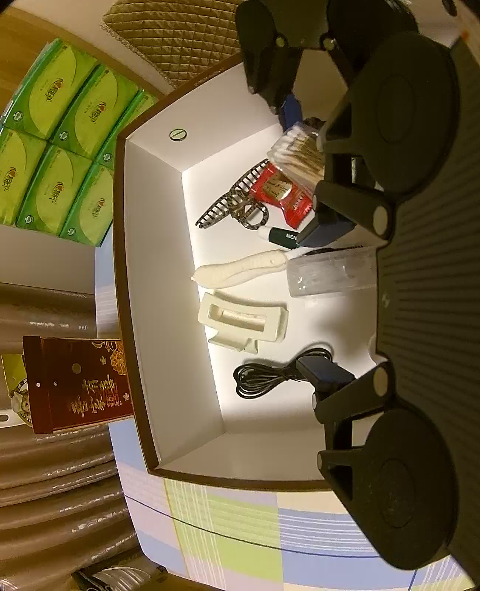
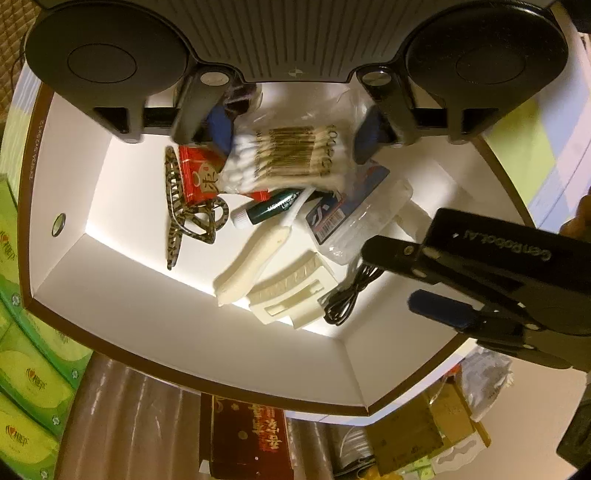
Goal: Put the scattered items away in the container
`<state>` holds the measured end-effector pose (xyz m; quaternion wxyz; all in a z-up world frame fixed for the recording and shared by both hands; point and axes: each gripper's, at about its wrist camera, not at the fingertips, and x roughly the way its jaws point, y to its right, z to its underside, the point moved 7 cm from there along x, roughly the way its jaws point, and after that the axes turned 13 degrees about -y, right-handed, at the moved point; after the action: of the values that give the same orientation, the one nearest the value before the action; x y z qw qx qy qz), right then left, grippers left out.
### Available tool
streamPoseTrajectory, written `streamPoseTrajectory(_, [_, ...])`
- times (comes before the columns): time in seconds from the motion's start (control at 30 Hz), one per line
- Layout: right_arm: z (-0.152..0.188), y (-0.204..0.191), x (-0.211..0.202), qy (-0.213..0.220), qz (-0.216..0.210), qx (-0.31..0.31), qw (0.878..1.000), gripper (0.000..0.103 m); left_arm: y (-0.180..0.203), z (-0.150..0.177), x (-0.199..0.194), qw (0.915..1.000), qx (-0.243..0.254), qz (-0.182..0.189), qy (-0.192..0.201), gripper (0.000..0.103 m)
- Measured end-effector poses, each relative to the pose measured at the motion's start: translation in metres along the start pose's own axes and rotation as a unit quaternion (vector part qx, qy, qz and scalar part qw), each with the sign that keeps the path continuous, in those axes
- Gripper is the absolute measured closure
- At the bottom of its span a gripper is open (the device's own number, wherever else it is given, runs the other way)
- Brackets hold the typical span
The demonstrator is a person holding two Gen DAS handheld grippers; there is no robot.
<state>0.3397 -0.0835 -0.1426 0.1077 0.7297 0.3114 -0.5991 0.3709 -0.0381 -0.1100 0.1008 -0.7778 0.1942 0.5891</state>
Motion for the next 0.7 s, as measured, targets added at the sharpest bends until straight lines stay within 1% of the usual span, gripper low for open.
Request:
streamPoseTrajectory(0.03, [0.000, 0.000, -0.002, 0.006, 0.004, 0.000, 1.000, 0.021, -0.001, 0.001, -0.001, 1.0000, 0.000, -0.001, 0.000, 0.040])
streamPoseTrajectory(0.1, [0.000, 0.000, -0.005, 0.013, 0.014, 0.004, 1.000, 0.017, -0.002, 0.003, -0.003, 1.0000, -0.001, -0.004, 0.001, 0.039])
streamPoseTrajectory(0.13, [0.001, 0.000, -0.007, 0.016, 0.020, 0.007, 1.000, 0.015, -0.003, 0.003, -0.004, 1.0000, 0.000, -0.006, 0.002, 0.038])
streamPoseTrajectory(0.2, [0.003, 0.001, -0.013, 0.035, 0.026, 0.019, 0.999, 0.013, -0.004, 0.005, -0.007, 0.9999, -0.001, -0.010, 0.005, 0.036])
streamPoseTrajectory(0.3, [0.009, 0.002, -0.021, 0.048, 0.030, 0.034, 0.998, 0.008, -0.005, 0.008, -0.011, 0.9999, 0.000, -0.014, 0.009, 0.034])
streamPoseTrajectory(0.5, [0.021, 0.001, -0.035, 0.071, 0.044, 0.062, 0.995, 0.003, -0.003, 0.015, -0.019, 0.9997, 0.001, -0.019, 0.016, 0.032])
streamPoseTrajectory(0.6, [0.026, 0.003, -0.041, 0.081, 0.054, 0.077, 0.992, 0.002, 0.000, 0.017, -0.026, 0.9995, 0.002, -0.024, 0.023, 0.028])
streamPoseTrajectory(0.7, [0.031, 0.005, -0.047, 0.090, 0.074, 0.091, 0.989, 0.002, 0.003, 0.019, -0.034, 0.9991, 0.004, -0.030, 0.031, 0.023])
